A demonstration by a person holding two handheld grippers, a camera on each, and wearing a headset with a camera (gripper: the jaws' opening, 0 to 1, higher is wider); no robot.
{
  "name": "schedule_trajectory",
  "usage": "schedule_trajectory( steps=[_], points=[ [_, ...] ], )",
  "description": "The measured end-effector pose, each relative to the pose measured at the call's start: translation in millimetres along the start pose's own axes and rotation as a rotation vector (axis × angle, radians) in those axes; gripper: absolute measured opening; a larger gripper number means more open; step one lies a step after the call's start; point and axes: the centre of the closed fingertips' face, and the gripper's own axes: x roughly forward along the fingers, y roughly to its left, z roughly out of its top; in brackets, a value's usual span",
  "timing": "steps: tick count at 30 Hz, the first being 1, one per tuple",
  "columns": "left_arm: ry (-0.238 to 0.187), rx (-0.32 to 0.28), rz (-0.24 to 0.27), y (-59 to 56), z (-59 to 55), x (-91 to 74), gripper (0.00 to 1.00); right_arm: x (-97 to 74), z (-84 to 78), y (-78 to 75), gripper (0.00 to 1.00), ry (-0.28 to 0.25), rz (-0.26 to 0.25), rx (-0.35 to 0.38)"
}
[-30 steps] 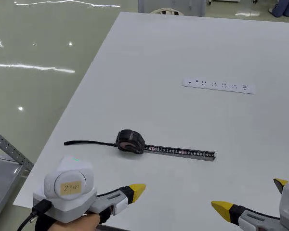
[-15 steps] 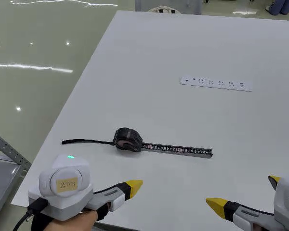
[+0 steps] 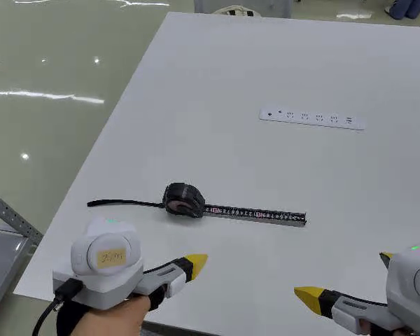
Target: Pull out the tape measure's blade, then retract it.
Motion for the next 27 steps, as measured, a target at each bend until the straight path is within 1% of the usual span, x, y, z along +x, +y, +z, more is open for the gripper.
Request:
schedule_trajectory(
  steps=[2,3,9,14,20,27],
  points=[
    [0.005,0.0,0.004,-0.4,0.0,2.9,1.0,2.1,0.1,-0.2,1.0,0.003,0.003,-0.007],
    [0.005,-0.002,0.009,-0.7,2.1,6.7,1.0,5.6,-0.7,-1.9,1.0,0.007,0.006,-0.008],
    [0.006,-0.006,0.017,-2.1,3.3,13.5,0.99,9.3,-4.2,-3.0,1.0,0.016,0.012,-0.006],
    [0.013,-0.011,0.016,-3.7,0.6,21.2,0.99,12.6,-8.5,-3.1,1.0,0.033,0.02,-0.01],
    [0.022,-0.024,0.014,-3.8,-3.6,28.2,0.98,17.3,-9.2,-4.2,1.0,0.044,0.025,-0.025],
    [0.026,-0.025,0.019,-3.3,-5.4,29.8,0.98,18.8,-9.1,-3.8,0.99,0.048,0.03,-0.028]
  ],
)
